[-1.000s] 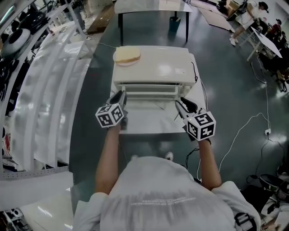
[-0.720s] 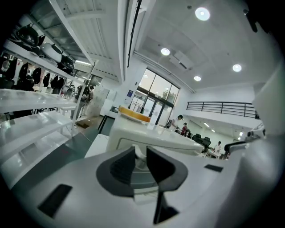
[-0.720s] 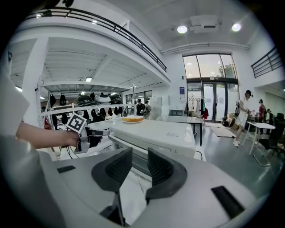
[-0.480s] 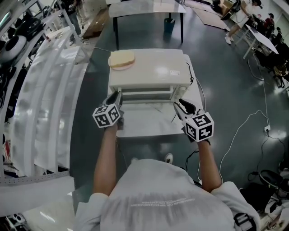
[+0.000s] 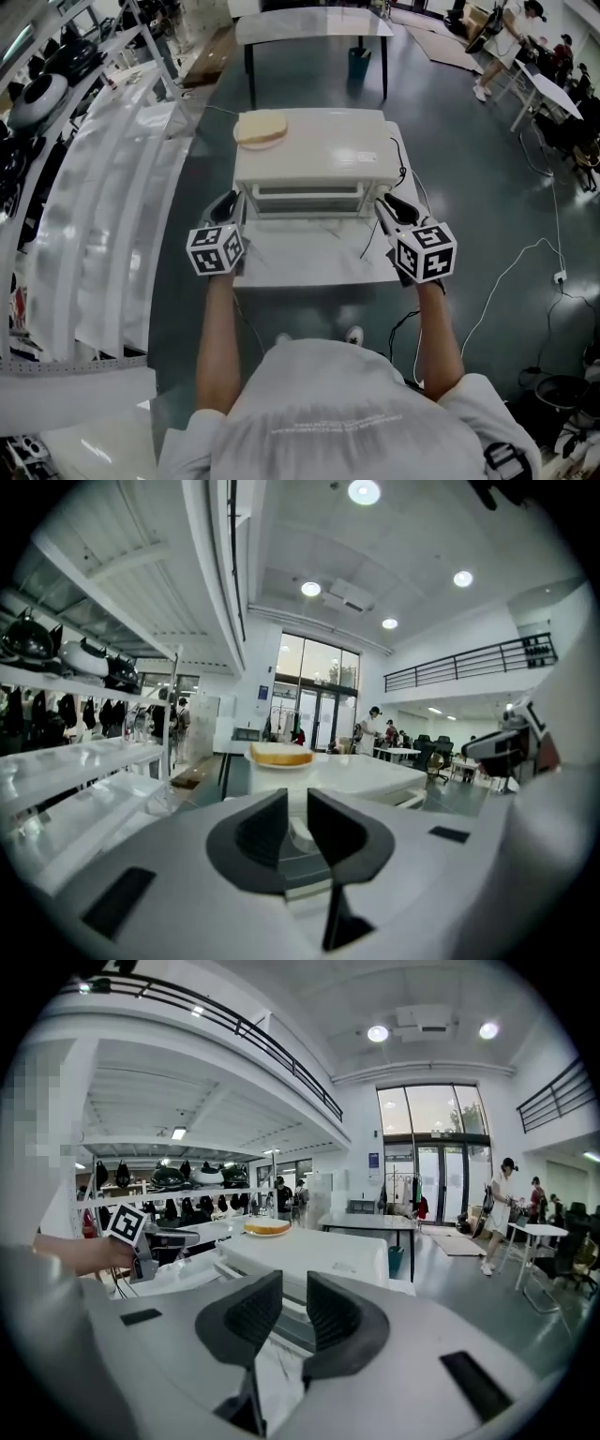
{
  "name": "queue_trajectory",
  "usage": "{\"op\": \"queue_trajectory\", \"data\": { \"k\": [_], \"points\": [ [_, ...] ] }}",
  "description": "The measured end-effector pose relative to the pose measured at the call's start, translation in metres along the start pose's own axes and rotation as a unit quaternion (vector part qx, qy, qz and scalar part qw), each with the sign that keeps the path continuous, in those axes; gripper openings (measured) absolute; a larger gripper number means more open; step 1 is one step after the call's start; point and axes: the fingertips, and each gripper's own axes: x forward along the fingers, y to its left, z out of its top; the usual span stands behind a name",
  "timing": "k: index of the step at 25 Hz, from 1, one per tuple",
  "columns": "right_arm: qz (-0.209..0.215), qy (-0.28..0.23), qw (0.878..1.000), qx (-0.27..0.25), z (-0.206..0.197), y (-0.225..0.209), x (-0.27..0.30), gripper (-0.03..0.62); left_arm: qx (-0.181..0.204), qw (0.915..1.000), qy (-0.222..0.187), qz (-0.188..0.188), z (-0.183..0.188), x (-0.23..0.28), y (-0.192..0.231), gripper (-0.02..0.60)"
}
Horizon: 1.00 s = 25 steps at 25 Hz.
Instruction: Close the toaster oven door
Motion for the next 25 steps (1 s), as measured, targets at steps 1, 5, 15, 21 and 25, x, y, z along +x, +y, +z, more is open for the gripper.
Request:
{"op": "queue_trajectory", "data": {
  "k": [1, 5, 15, 21, 25],
  "points": [
    [0.002, -0.006, 1.000, -0.004, 0.005, 0.001, -0.001, 0.083, 0.014, 0.9999, -0.005, -0.007, 0.008, -0.004, -0.004, 0.069],
    [0.006, -0.035, 0.999, -0.024, 0.032, 0.006, -0.002, 0.046, 0.078, 0.9955, -0.024, -0.048, 0.041, -0.018, -0.026, 0.048],
    [0.030, -0.081, 0.988, -0.128, 0.088, 0.042, -0.010, 0.018, 0.170, 0.9800, -0.082, -0.064, 0.111, -0.053, -0.065, 0.020],
    [0.031, -0.101, 0.982, -0.155, 0.110, 0.054, -0.017, 0.015, 0.195, 0.9730, -0.102, -0.070, 0.129, -0.070, -0.077, 0.020],
    [0.032, -0.105, 0.981, -0.158, 0.115, 0.057, -0.018, 0.015, 0.216, 0.9674, -0.109, -0.075, 0.136, -0.077, -0.084, 0.020]
  ]
}}
